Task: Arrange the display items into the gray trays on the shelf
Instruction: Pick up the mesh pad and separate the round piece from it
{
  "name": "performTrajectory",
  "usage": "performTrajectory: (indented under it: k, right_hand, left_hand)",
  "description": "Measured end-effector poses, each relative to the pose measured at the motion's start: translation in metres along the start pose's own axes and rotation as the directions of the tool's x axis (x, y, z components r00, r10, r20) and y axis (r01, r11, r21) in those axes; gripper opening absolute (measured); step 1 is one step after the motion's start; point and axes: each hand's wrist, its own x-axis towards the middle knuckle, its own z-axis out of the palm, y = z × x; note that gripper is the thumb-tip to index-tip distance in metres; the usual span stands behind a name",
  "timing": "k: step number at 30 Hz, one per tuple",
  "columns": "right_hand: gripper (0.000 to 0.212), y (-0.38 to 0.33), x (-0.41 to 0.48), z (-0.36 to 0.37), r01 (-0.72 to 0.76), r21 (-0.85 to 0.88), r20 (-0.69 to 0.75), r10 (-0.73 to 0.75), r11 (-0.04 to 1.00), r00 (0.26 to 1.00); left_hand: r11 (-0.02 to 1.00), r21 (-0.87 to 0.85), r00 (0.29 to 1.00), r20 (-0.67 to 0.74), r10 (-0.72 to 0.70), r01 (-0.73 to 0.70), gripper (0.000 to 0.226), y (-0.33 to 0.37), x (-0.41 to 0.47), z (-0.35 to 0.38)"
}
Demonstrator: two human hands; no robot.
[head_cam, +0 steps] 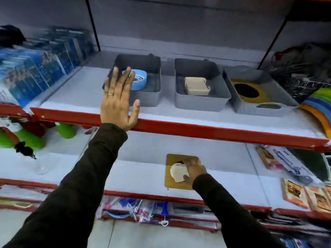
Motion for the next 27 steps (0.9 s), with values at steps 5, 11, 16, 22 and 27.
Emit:
performTrajectory:
  k: [5, 11, 16, 22, 27]
  right_hand:
    - [0.079, 0.007, 0.028, 0.007, 0.008, -0.020, 0.248, -0.003, 1.000, 0.969]
    - [0.072, 0.018, 0.033, 0.008, 0.003, 0.066, 0.206, -0.017, 0.998, 0.979]
    - [0.033, 0.022, 0.022, -0.001, -0.060, 0.386, 0.088, 0.028, 0.920, 0.996]
    - [0.018, 0.007, -0.045, -0.042, 0.019, 0.846, -0.080, 0.093, 0.534, 0.992]
    - [0.023, -0.001, -0.109, -0.104, 0.230, 0.973, -0.229, 0.037, -0.026, 0.973]
  left_hand:
    - [0.998, 0.034, 0.990, -0.132, -0.057, 0.062, 0.072, -0.004, -0.011, 0.014]
    - [0.996, 0.049, 0.985, -0.161, -0.065, 0.073, 0.071, -0.006, -0.008, 0.014]
    - [0.993, 0.069, 0.987, -0.136, -0.085, 0.095, 0.072, -0.002, -0.007, 0.010]
    - [0.985, 0.101, 0.989, -0.063, -0.131, 0.137, 0.073, 0.000, -0.007, 0.005]
    - [0.982, 0.109, 0.988, -0.014, -0.153, 0.153, 0.076, 0.004, -0.008, -0.001]
